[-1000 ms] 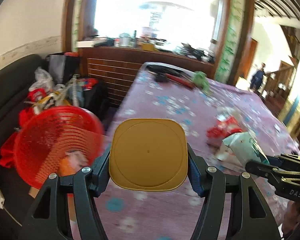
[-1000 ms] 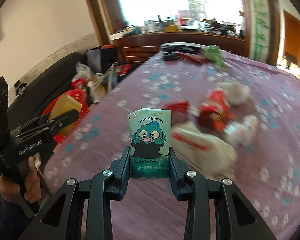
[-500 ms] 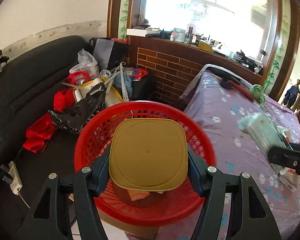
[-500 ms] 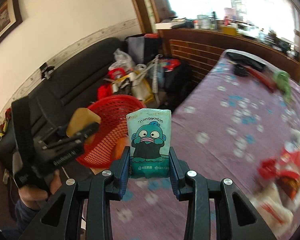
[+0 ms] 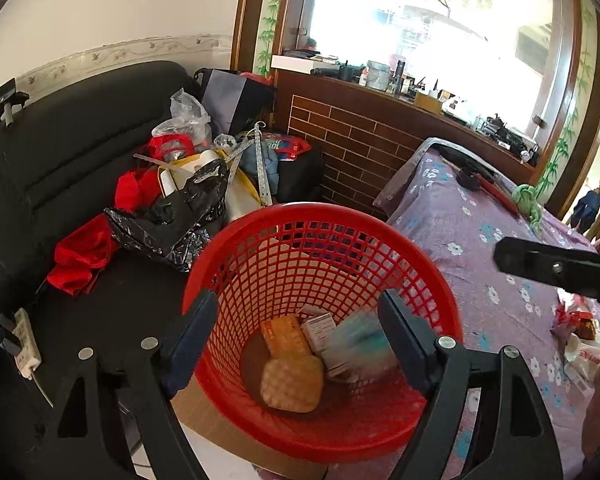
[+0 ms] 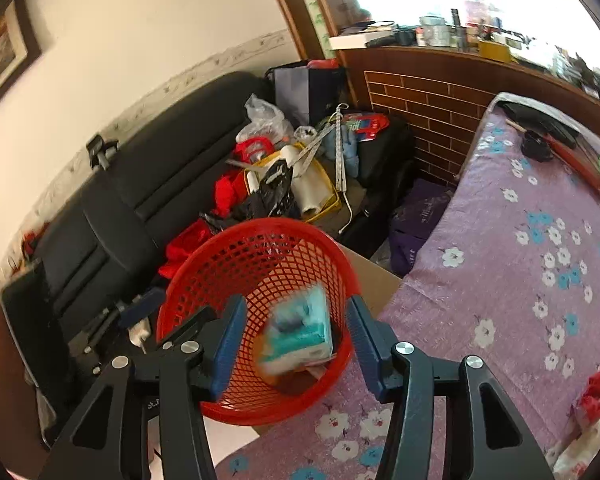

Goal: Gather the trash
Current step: 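Carry the lid and tissue pack to the red basket and release both, then grasp the white plastic bag with the right gripper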

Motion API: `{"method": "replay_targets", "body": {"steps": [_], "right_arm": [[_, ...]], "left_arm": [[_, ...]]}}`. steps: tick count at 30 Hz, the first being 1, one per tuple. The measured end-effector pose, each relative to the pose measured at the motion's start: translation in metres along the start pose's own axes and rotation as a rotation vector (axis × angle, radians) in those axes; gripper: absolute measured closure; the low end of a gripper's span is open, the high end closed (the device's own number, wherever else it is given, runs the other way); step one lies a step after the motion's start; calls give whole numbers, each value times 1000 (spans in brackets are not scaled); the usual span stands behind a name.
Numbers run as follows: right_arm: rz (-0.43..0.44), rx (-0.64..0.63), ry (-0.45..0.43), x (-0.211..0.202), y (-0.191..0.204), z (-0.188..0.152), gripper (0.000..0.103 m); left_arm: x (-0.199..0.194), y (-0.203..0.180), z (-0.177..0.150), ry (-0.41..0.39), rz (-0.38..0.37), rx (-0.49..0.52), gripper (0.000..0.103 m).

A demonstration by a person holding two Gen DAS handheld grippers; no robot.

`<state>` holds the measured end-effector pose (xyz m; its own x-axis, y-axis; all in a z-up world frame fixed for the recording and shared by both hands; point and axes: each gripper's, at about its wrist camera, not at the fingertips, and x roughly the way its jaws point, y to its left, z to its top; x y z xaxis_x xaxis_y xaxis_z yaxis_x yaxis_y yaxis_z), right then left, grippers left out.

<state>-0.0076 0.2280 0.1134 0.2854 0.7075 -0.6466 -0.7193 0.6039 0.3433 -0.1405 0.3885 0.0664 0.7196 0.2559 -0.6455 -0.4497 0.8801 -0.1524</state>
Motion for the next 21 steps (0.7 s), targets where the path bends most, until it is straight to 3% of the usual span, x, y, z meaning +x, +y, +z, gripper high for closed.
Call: {"method": "replay_targets", "body": {"steps": [6,12,21], "right_arm": [[-14,7,-26,-46,-21,-34,47],[-49,39,-36,-92,-57,-82,47],[-220,113,-71,-173,-157,-124,46]], "left_arm": [[-22,-28,-16,-16,-61,34,21],[-34,-88,-43,15,-167,120,21],[-38,-191,-89,102,-294,301,21]]}}
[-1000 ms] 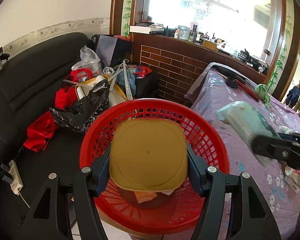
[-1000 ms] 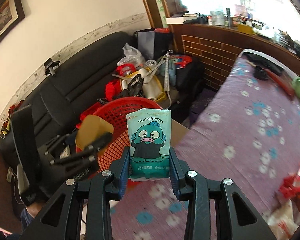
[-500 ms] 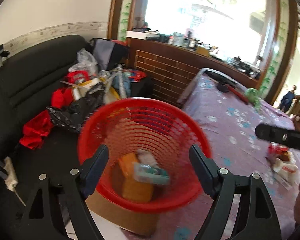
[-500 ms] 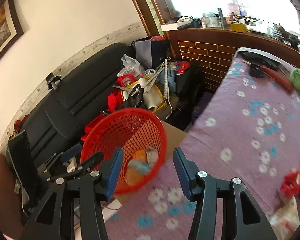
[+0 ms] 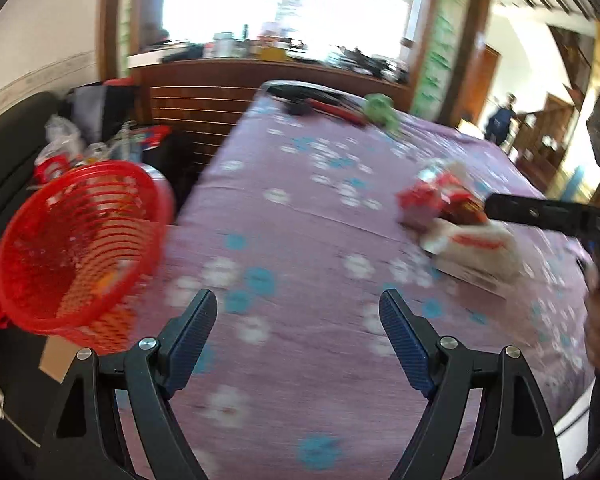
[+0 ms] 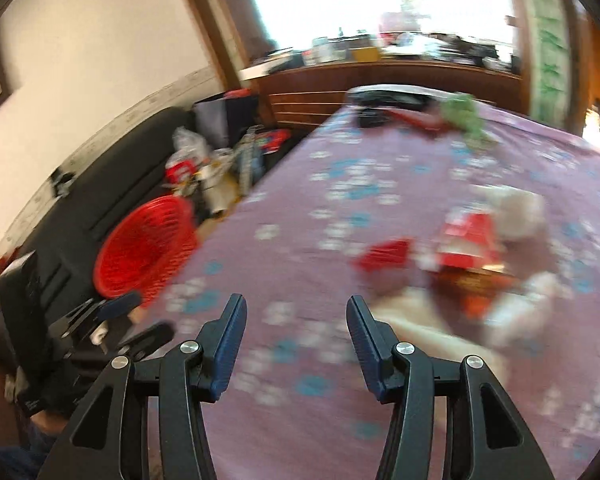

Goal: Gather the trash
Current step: 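Grasp the white plastic bag with the right gripper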

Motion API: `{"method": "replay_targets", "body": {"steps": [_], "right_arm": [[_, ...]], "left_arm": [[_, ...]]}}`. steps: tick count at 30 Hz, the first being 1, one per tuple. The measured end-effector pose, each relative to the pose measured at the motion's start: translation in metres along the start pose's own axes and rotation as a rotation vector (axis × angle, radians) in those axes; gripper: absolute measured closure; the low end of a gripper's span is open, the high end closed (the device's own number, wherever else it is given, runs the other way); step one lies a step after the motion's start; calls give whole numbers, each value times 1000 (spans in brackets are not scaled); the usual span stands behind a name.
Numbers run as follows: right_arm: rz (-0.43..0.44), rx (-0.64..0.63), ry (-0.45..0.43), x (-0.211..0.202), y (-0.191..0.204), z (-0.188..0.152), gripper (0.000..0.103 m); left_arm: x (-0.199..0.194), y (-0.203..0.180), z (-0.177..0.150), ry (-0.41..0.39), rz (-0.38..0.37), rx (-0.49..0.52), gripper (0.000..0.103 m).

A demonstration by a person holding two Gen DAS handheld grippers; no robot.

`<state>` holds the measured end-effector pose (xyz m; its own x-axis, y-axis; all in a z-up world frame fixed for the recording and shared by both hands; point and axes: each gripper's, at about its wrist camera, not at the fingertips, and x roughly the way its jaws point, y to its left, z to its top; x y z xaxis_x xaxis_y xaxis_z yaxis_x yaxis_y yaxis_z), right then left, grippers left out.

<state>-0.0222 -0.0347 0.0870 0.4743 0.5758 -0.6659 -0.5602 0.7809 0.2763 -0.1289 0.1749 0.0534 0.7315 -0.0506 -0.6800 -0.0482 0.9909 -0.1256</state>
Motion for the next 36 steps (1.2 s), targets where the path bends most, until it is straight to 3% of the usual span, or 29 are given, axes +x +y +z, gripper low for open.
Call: {"method": "replay_targets", "body": {"steps": [3,9,13,14,19,24,28,36], "right_arm": [[-63,15,10,-2,-36,-5,46],[-14,33,90,21,-69,-17,45],[-28,7,103,28,-58,-26,48],[-33,-4,101,26,-52,-28,53],[-47,-12,99,20,-26,-41,59],[98,118,2,-7,-29,-46,61],[-6,192,-107,-37,-47,-48,61],[-90,323,-177,-69,-85,-71,61]], "left_arm": [[5,-26,-2,16,-22,46,21],[11,-56,-10,43,-34,105,21],[14,-60,-10,56,-31,108,21],[15,-60,-10,58,-30,106,21],[18,-56,-9,72,-36,85,21],[20,-60,-8,83,-54,85,21],[22,-71,-3,100,-89,74,21],[48,-114,16,174,-134,38,19]]}}
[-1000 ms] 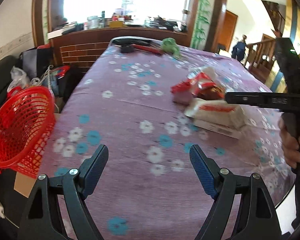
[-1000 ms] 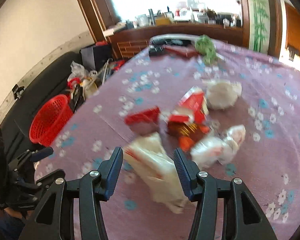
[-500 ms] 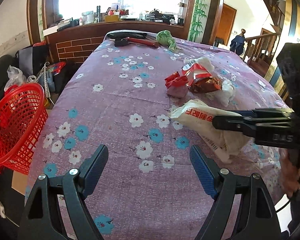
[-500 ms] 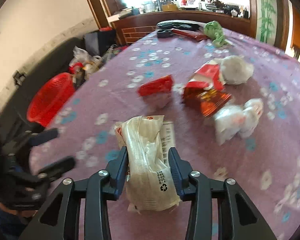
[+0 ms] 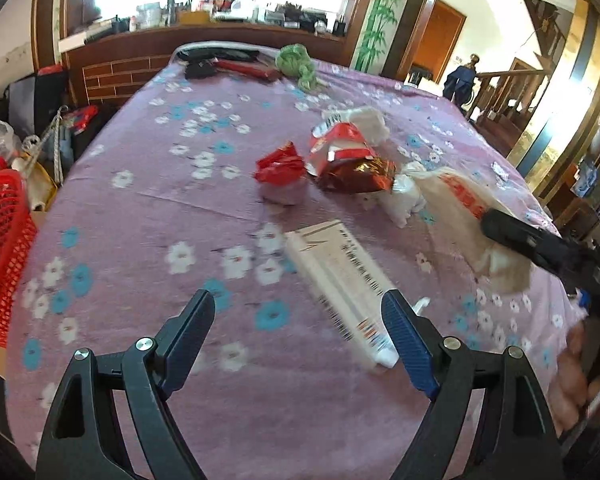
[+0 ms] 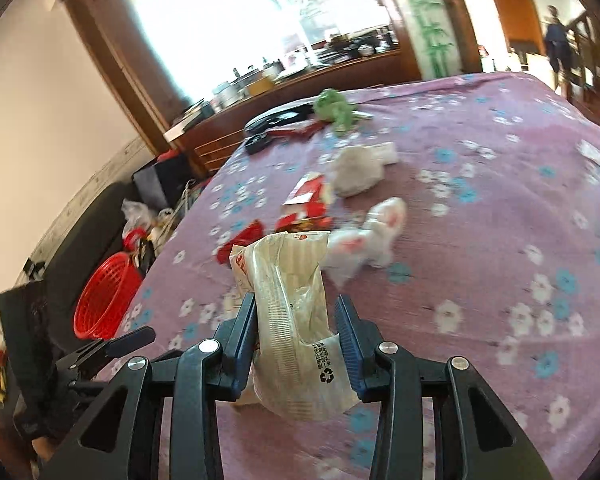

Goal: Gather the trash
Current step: 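Grasp the white paper box with the left gripper while the right holds the bag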

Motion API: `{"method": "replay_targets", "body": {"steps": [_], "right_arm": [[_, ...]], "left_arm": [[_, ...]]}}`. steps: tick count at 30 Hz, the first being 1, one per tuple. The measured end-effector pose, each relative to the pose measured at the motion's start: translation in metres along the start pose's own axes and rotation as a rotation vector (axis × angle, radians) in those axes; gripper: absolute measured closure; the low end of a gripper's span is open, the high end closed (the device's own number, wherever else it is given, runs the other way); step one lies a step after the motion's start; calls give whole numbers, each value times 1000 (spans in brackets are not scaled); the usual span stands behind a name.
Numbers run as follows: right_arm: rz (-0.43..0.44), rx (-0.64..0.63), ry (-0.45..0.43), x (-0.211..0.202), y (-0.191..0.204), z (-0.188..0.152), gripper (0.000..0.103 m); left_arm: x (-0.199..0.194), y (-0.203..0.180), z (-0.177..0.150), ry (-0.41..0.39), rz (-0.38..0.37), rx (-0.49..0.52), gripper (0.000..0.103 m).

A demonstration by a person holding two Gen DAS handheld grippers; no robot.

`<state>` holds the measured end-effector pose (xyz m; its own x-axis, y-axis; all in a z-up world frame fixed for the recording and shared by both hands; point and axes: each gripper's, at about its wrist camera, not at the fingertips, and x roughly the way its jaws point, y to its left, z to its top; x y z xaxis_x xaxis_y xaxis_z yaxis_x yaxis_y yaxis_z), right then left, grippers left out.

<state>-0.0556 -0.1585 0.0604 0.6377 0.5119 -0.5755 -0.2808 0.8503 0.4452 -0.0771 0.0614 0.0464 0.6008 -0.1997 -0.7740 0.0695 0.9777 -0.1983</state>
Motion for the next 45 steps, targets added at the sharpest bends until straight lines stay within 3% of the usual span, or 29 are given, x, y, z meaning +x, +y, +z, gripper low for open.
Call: {"method": "replay_targets", "body": {"steps": [4,11,13,15,19,21,31,37,45], "right_arm": [[-3,25,-27,-16,-14,-4,61],[9,46,-48,-35,-31,-12,61],[17,55,-45,-34,-33,-15,61],[25,60,-39,-32,-34,-18,61],[40,55,-29,-29,-31,-23,61],[43,47,-26,-29,-29,-25,61],[56,26,-15,-8,-14,-32,61],[38,-24,-50,7,2,-34,61],[36,-46,-67,16,7,-33,61]], "left_arm": [[9,-18,3,29,-10,-3,19],[-10,-62,-30,-47,25,275,21],[-5,-68,-37,-40,55,322,36],[4,-69,-38,-11,67,335,65],[19,-69,-37,6,102,348,74],[20,-65,-36,-6,114,334,96],[6,-28,-32,-124,110,182,96],[-7,-14,-34,-231,172,136,96],[-5,-14,-33,-256,241,114,96]]}}
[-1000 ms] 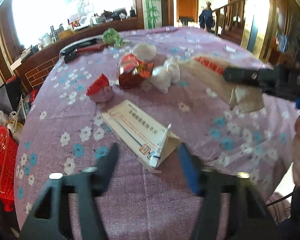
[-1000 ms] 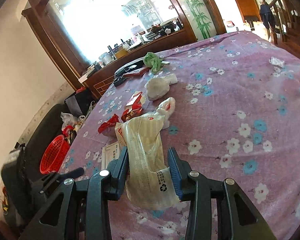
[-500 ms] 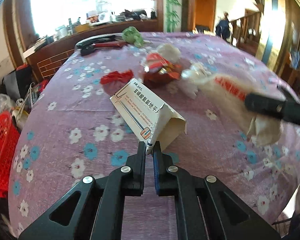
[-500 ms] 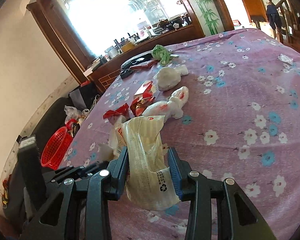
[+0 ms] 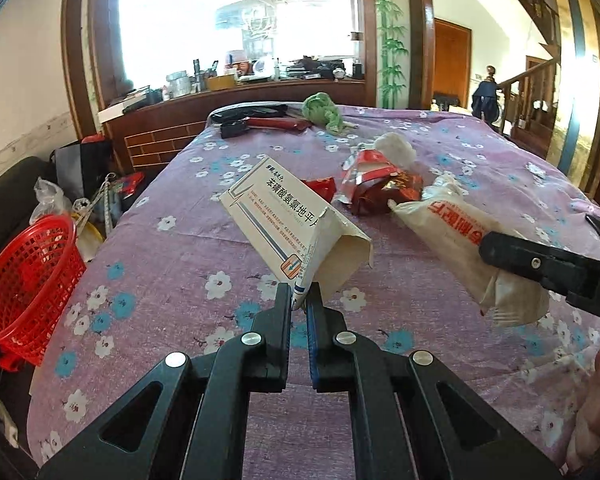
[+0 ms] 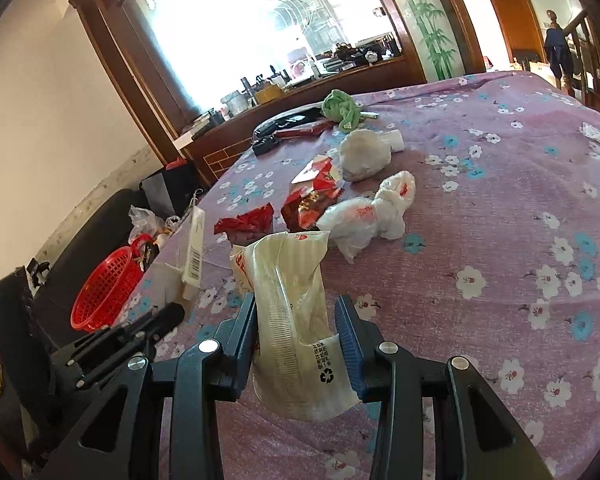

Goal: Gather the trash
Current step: 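Lift the paper box and bag and move them toward the red basket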

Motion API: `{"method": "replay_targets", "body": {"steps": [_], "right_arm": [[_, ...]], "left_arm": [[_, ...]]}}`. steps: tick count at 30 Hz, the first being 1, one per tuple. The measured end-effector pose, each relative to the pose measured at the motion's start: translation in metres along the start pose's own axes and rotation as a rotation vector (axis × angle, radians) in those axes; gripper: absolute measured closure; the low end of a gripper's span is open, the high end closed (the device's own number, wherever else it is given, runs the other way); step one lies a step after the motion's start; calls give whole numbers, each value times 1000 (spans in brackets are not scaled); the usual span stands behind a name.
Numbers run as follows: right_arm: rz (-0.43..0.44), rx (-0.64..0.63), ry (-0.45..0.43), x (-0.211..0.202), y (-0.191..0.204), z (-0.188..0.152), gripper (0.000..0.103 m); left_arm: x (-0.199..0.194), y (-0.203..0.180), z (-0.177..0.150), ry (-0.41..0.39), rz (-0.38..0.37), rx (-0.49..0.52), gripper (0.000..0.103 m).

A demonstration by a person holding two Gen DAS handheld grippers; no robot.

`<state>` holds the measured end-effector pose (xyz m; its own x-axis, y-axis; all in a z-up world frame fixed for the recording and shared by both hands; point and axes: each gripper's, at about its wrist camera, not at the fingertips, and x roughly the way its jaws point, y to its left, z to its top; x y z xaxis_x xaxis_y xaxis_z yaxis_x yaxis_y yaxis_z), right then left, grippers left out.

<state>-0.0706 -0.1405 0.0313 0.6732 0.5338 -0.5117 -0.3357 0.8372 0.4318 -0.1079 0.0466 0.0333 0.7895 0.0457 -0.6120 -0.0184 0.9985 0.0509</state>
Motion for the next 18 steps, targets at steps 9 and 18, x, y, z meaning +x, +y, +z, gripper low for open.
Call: {"method": "replay_targets", "body": {"steps": [9,18], "right_arm": [[-4,-28,8,0,7,-2,61],[-11,-19,15,1,6,-2,61]], "left_arm": [[2,2,-1,10,7,-8,96],[1,2,-2,10,12,-8,96]]}}
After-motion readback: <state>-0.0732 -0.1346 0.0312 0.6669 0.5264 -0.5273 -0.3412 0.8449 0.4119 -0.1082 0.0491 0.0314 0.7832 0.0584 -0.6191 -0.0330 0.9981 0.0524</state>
